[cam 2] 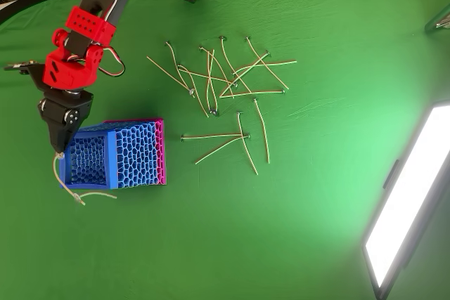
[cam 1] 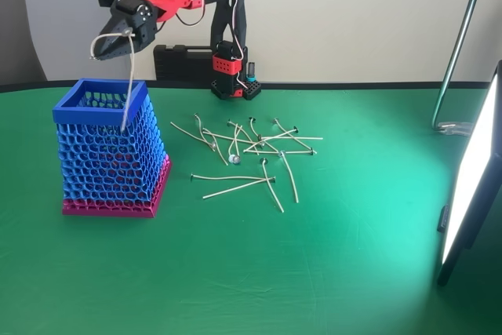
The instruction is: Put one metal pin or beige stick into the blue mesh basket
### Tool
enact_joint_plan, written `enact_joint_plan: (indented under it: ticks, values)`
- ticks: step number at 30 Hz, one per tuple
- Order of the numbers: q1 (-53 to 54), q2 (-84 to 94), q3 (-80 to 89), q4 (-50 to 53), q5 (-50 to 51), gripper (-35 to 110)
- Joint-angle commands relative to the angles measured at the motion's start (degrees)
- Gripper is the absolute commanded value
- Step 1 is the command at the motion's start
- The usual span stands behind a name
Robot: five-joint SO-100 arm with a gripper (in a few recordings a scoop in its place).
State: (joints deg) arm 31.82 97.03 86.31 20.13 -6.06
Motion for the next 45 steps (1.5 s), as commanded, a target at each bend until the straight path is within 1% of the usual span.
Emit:
enact_joint_plan:
  ticks: [1,9,17,37,45]
  values:
    - [-0.5,-0.3,-3.2,-1.0,-0.4,1]
    - [-0.9,-1.7,-5.1,-1.4,-1.1,1]
    - [-0.9,-1.1,-4.7,-1.8,-0.4,34]
    - [-1.2,-0.4,-4.7,-1.8,0.0,33]
    - [-3.1,0.9,-3.2,-1.0,-0.6,33]
